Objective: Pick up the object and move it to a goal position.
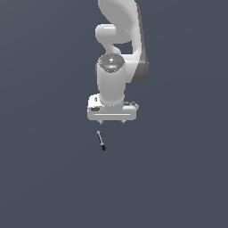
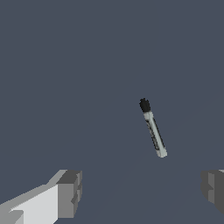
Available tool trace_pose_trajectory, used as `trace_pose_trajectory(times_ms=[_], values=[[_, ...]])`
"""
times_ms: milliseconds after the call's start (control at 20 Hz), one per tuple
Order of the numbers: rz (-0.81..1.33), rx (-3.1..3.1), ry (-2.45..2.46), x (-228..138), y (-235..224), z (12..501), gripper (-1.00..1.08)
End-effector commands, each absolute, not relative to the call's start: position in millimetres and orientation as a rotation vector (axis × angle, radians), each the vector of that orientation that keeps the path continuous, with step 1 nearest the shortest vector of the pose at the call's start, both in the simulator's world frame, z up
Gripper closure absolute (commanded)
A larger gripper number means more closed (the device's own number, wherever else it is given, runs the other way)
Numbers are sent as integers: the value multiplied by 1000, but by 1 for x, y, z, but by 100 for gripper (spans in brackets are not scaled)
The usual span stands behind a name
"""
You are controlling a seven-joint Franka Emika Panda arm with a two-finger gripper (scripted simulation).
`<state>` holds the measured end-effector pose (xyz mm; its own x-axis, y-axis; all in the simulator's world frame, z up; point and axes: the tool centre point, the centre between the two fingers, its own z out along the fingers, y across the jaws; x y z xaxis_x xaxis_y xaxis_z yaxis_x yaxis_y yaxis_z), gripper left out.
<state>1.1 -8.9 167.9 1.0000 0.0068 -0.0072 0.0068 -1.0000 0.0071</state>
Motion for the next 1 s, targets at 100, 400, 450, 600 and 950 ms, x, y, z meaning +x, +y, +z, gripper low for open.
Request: trace_pose_trajectory(times_ms=[100, 400, 450, 600, 950], values=[[-8, 3136, 16, 2, -8, 169, -92], [35, 3156, 65, 9, 8, 183, -92], [40, 3159, 69, 10, 10, 185, -92], [43, 3160, 68, 10, 12, 188, -92], [38, 3155, 104, 11, 5, 177, -92]])
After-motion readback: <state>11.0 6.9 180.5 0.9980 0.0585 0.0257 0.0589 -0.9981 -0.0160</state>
